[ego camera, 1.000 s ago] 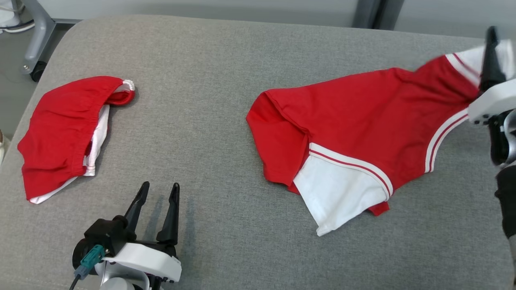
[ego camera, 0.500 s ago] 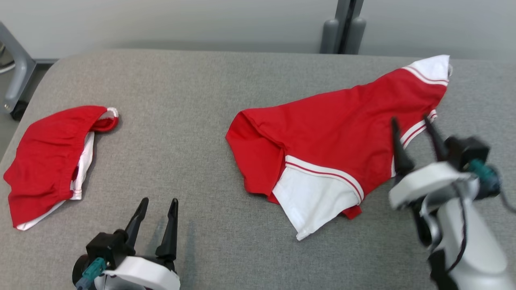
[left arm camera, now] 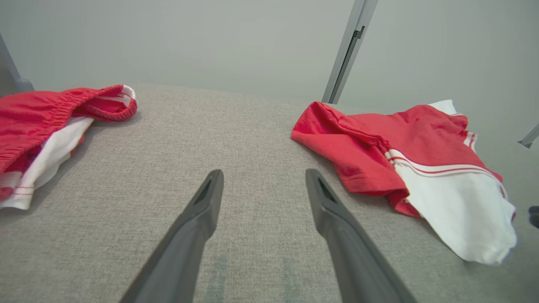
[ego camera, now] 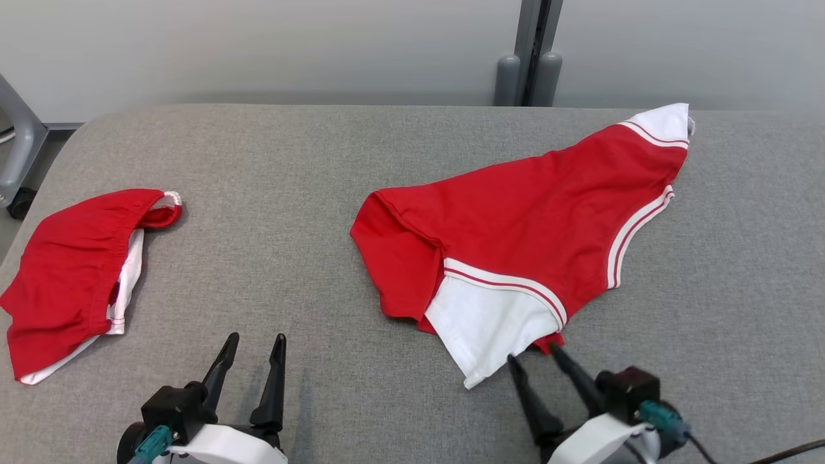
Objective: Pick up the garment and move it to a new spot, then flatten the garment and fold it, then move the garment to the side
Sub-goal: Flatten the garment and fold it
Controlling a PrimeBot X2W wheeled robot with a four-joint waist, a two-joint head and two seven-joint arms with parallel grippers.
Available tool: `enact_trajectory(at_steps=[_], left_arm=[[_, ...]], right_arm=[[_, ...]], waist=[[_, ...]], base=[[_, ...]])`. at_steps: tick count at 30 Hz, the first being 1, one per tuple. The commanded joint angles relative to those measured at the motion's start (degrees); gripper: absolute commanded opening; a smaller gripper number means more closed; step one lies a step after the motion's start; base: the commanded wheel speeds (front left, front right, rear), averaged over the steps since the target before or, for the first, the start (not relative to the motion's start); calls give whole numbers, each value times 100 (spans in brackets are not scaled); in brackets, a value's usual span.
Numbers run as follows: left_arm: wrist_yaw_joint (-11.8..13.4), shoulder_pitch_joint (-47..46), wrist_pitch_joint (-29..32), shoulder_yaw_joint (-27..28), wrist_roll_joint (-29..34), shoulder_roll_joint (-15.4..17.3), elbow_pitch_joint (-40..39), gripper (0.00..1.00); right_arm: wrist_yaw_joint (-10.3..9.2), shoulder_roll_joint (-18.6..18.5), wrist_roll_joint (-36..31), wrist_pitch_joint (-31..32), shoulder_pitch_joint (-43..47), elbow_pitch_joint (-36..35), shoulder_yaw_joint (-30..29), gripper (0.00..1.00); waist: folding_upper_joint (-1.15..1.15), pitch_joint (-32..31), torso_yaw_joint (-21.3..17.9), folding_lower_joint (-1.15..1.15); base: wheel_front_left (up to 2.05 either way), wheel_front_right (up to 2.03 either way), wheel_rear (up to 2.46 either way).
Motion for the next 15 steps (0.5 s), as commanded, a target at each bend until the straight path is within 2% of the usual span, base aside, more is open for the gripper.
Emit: enact_trajectory(at_steps=[1,5,11,13,15], left_arm=[[1,43,-11,0,8,24,-14,100],[-4,39,-11,-27,-6,24,0,100],[-9,-31,-11,-44,-24,24,30,100],[-12,-76,-11,-52,-27,23,44,100],[-16,-117,-11,-67,-31,23,60,100]], right_arm=[[1,-26,82,-30,94,-51,121,100],[1,-31,357,-31,195,-118,485,100],[1,-30,645,-30,8,-63,640,100],[1,-31,724,-30,-87,16,676,94],[1,-30,829,-30,-202,140,695,82]], waist=[[0,11,4,0],[0,47,26,0],[0,95,78,0],[0,116,117,0],[0,140,162,0]], base=[[0,0,0],[0,0,0],[0,0,0],[0,0,0],[0,0,0]])
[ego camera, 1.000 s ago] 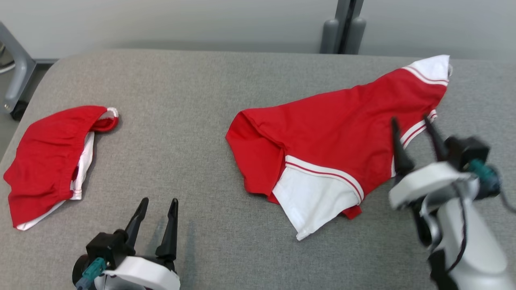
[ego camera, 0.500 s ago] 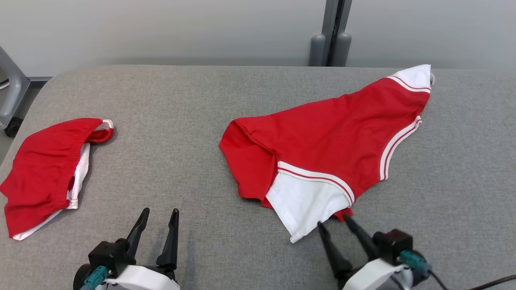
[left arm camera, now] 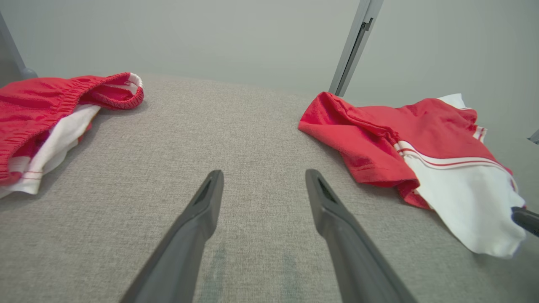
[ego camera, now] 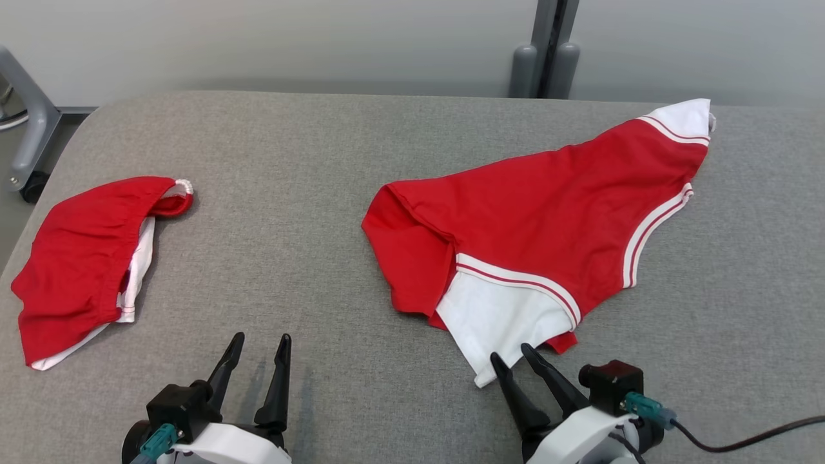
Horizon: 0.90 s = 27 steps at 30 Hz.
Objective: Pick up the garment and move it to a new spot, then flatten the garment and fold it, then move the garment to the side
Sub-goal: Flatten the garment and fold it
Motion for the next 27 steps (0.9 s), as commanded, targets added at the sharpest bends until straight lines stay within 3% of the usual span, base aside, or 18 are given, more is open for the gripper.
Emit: enact_trajectory(at_steps=[1,2,4,5,6,15,22,27], left_arm=[[-15,-106,-11,-1,-21,22,11,100],[-17,-129,-11,1,-22,22,12,100],[-22,-135,-11,8,-27,22,21,100],[-23,-133,-11,15,-33,21,23,100],[-25,-130,-11,18,-37,22,27,100],[-30,-55,-11,72,-74,22,28,100],[-23,-120,-11,33,-79,22,5,100],[-25,-152,-11,16,-77,22,4,100]], right_arm=[[1,-43,95,-30,-96,91,-7,69],[1,-43,124,-31,-173,152,-17,53],[1,-41,186,-31,-259,294,16,44],[1,-41,179,-30,-314,382,28,28],[1,-42,185,-31,-352,434,31,26],[1,-40,91,-31,-282,599,-40,24],[1,-40,-2,-30,-161,695,37,43],[1,-40,-4,-21,-192,815,138,42]], waist=[[0,32,46,0],[0,48,68,0],[0,65,106,0],[0,75,121,0],[0,81,134,0],[0,64,93,0],[0,72,40,0],[0,95,65,0]], base=[[0,0,0],[0,0,0],[0,0,0],[0,0,0],[0,0,0],[0,0,0],[0,0,0],[0,0,0]])
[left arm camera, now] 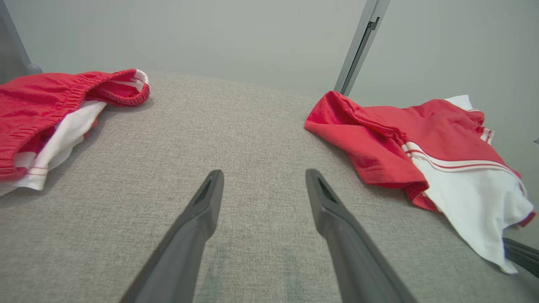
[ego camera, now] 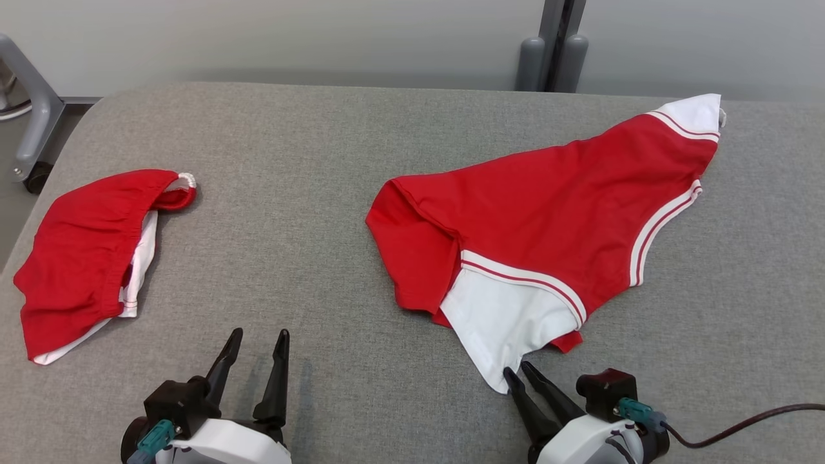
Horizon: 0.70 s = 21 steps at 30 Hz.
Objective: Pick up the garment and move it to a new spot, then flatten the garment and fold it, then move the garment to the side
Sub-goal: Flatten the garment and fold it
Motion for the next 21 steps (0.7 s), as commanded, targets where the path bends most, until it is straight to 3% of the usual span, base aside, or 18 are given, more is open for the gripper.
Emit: enact_trajectory(at_steps=[1,2,4,8,12,21], left_arm=[[-24,-84,-11,11,-12,24,-5,100],[-27,-90,-11,10,0,24,6,100],[-31,-102,-11,8,17,24,29,100],[-27,-95,-10,31,48,22,52,100],[-31,24,-10,101,68,23,62,100],[-23,236,-10,92,36,22,1,100]], right_arm=[[1,-38,27,2,4,51,35,38],[1,-35,42,3,-26,93,89,35],[1,-31,112,3,-79,140,161,0],[1,-33,197,2,-199,154,242,0],[1,-45,87,1,-199,-35,-89,0],[1,-84,-641,0,353,-1121,-2097,0]], waist=[[0,1,12,0],[0,5,28,0],[0,4,67,0],[0,-12,121,0],[0,-116,70,0],[0,-410,-511,0]], base=[[0,0,0],[0,0,0],[0,0,0],[0,0,0],[0,0,0],[0,0,0]])
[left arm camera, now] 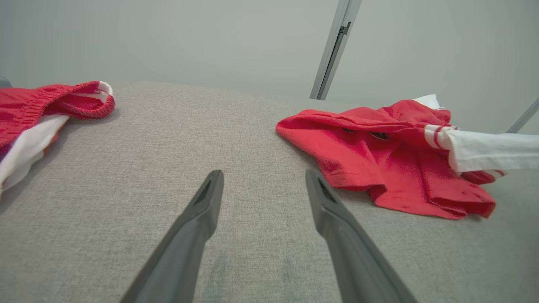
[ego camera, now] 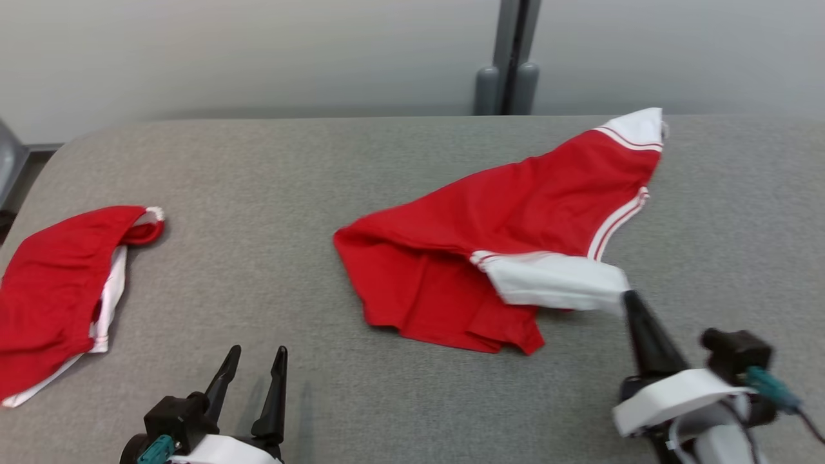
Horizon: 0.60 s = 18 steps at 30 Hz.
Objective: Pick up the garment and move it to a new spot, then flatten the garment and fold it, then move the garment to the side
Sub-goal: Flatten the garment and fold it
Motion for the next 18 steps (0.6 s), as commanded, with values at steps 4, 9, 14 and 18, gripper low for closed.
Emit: enact_trajectory(at_steps=[4,9,14,18], left_arm=[[7,-19,-10,-174,-81,21,-66,100],[-2,-25,-10,-412,-52,20,-75,100],[-13,5,-10,-607,-21,21,-18,100],[-19,-15,-10,-669,-32,19,-2,100]], right_arm=[[1,-321,-503,-3,336,-498,-1232,0],[1,-476,-901,-3,473,-419,-2058,0],[1,-328,-1273,-3,549,-241,-2459,100],[1,-133,-1323,-3,565,-373,-2455,100]], waist=[[0,-159,-486,0],[0,-168,-637,0],[0,-151,-676,0],[0,-60,-714,0]], base=[[0,0,0],[0,0,0],[0,0,0],[0,0,0]])
